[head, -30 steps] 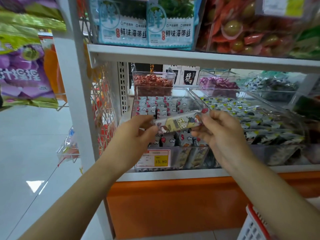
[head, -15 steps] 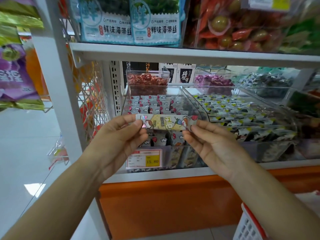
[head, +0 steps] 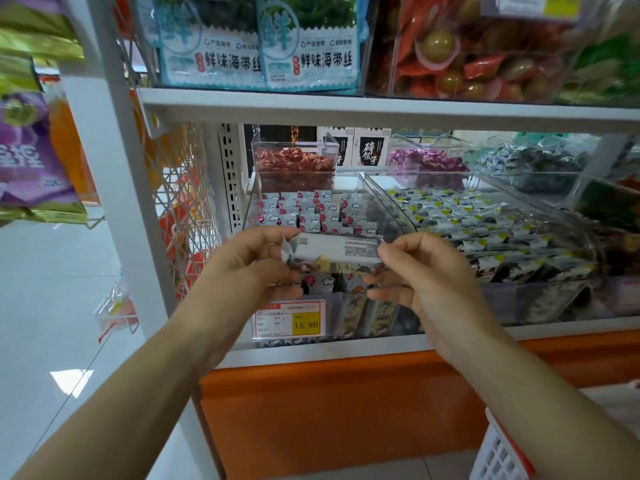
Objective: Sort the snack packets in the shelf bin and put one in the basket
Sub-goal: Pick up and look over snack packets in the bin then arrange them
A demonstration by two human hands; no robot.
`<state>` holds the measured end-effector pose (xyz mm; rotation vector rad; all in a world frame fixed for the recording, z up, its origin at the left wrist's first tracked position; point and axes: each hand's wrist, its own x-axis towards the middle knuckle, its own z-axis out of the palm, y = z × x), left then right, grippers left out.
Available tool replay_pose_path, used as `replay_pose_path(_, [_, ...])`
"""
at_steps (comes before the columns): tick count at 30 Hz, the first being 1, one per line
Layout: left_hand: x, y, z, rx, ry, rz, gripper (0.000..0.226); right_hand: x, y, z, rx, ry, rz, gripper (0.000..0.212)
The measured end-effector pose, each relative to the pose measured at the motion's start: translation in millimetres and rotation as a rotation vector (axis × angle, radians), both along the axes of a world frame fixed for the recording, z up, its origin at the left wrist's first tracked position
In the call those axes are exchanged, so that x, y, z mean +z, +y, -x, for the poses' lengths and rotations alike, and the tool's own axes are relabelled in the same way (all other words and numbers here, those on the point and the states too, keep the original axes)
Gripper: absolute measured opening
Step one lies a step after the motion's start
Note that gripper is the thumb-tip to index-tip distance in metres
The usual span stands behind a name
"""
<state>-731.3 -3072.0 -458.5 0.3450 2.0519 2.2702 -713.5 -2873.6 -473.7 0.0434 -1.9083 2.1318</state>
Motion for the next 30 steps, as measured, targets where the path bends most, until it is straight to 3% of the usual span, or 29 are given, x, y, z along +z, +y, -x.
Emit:
replay_pose_path(3, [1,-1,2,-0.044,-0.074,-0.066,0.019,-2,-1,1,0.002,0.061,-0.134,0.013])
replay_pose_path(6, [-1,-1,2,0.001,0.005,0.026,0.038,-3,-5,0,0.079,0.083,-0.167,0.022])
replay_pose_path(14, [1,2,-3,-0.008,0.129,0.200,0.025,-4,-8,-1,-0.056,0.129,-0.239,0.008])
replay_pose_path(30, [-1,2,0,0.106,0.209,0.486,0.025,-3,-10,0,-0.109,0.295,-0.519,0.014])
